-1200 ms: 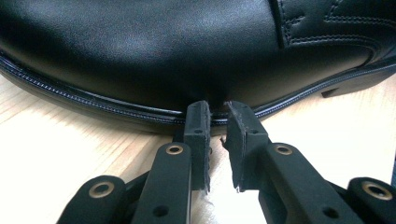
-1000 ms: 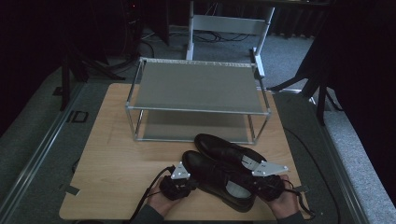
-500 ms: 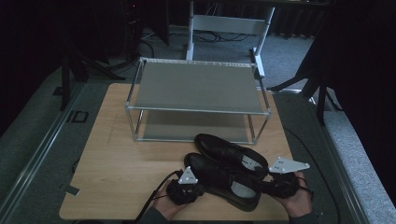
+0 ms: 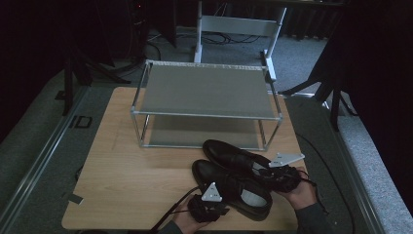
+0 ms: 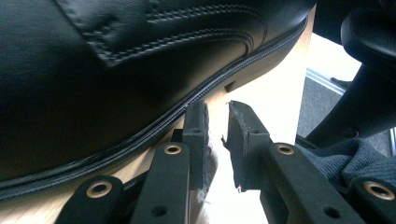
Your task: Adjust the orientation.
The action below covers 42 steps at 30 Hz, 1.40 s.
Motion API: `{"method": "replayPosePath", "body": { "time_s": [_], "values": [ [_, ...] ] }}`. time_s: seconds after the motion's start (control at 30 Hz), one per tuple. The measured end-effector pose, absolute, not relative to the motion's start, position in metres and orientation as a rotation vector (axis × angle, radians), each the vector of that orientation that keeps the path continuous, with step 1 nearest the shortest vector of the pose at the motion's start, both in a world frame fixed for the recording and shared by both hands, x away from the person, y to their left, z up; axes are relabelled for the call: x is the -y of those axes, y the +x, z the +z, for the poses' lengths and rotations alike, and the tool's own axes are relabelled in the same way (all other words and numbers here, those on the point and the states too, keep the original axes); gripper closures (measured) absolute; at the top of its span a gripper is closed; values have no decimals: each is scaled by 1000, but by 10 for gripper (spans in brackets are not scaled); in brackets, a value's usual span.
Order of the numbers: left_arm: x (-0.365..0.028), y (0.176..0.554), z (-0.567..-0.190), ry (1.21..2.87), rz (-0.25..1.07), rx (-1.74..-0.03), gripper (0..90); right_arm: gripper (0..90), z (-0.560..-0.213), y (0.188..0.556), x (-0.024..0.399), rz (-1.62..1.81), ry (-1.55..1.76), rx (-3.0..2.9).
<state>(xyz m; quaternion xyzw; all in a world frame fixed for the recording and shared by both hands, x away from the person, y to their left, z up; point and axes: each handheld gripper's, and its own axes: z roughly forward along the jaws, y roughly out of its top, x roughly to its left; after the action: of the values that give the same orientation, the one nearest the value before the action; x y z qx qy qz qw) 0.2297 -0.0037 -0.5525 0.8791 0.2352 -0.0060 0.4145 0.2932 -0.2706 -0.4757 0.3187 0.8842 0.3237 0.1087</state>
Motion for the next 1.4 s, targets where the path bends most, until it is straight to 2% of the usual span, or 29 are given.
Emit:
{"method": "replayPosePath", "body": {
  "time_s": [0.03, 0.1, 0.57, 0.6, 0.77, 0.9, 1.07, 1.17, 1.4],
  "values": [
    [5, 230, -553, 2206, -15, -599, 779, 793, -477, 294, 270, 953, 929, -2617],
    [7, 231, -553, 2199, -22, -598, 786, 834, -476, 293, 269, 962, 930, -2622],
    [10, 234, -552, 2187, -28, -596, 811, 855, -476, 280, 273, 1001, 978, -2624],
    [10, 234, -552, 2188, -29, -595, 812, 840, -476, 280, 273, 1003, 982, -2624],
    [10, 235, -553, 2178, -39, -597, 819, 578, -467, 278, 282, 1012, 977, -2550],
    [11, 236, -554, 2172, -45, -600, 829, 478, -456, 271, 293, 1097, 959, -2530],
    [11, 236, -554, 2172, -47, -600, 830, 415, -462, 269, 293, 1009, 907, -2609],
    [11, 236, -554, 2173, -45, -600, 829, 409, -469, 268, 286, 940, 871, -2646],
    [6, 231, -552, 2203, 33, -615, 793, 477, -473, 276, 277, 830, 851, -2692]
  ]
}}
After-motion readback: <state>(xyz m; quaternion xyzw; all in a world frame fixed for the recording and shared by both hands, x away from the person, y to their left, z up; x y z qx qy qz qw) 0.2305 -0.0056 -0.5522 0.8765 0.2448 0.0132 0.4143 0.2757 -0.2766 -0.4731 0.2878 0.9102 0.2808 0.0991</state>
